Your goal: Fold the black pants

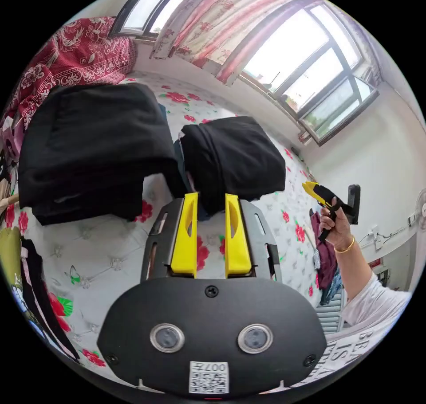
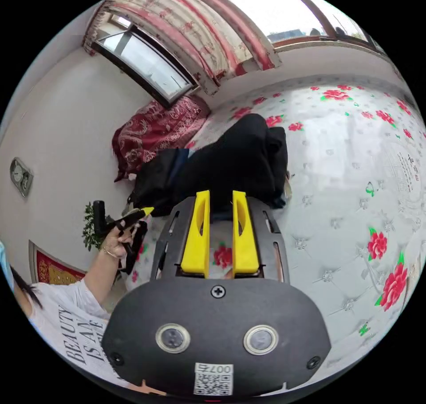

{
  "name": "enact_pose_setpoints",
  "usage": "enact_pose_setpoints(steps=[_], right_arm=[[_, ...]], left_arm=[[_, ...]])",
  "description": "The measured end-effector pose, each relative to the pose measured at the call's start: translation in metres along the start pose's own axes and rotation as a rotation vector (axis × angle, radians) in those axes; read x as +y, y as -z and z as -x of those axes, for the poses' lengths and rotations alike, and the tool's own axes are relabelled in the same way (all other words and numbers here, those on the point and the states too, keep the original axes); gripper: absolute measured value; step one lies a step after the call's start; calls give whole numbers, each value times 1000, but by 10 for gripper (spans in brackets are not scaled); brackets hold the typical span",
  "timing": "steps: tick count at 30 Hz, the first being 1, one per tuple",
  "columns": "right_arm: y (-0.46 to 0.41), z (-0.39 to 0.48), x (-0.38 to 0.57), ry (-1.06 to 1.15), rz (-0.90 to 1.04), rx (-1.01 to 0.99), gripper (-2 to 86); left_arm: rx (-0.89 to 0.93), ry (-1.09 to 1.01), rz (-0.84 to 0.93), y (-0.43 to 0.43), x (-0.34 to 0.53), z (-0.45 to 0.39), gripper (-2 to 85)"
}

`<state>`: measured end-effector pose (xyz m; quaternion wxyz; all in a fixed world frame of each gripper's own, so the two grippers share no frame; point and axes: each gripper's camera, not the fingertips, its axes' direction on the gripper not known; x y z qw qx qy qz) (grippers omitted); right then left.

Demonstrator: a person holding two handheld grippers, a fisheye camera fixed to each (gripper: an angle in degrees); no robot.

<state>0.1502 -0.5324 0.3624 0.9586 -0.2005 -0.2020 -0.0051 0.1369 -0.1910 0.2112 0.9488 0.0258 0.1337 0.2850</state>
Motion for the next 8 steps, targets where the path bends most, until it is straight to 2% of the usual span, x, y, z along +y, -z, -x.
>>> enact_pose_setpoints(steps=[2, 5, 6, 8], right_arm=[[-45, -8, 88, 31, 195, 100, 46], [-76, 6, 199, 140, 444, 126, 45], [-79, 12, 218, 167, 491, 144, 46], [-57, 46, 273, 310, 385, 266, 45]], left_arm=[[-72, -31, 97, -23, 54, -14, 94], [-194, -93, 296, -50, 136, -48, 86], [-231, -137, 354, -53, 163, -65, 82], [-296, -201, 411, -53, 193, -91, 75]])
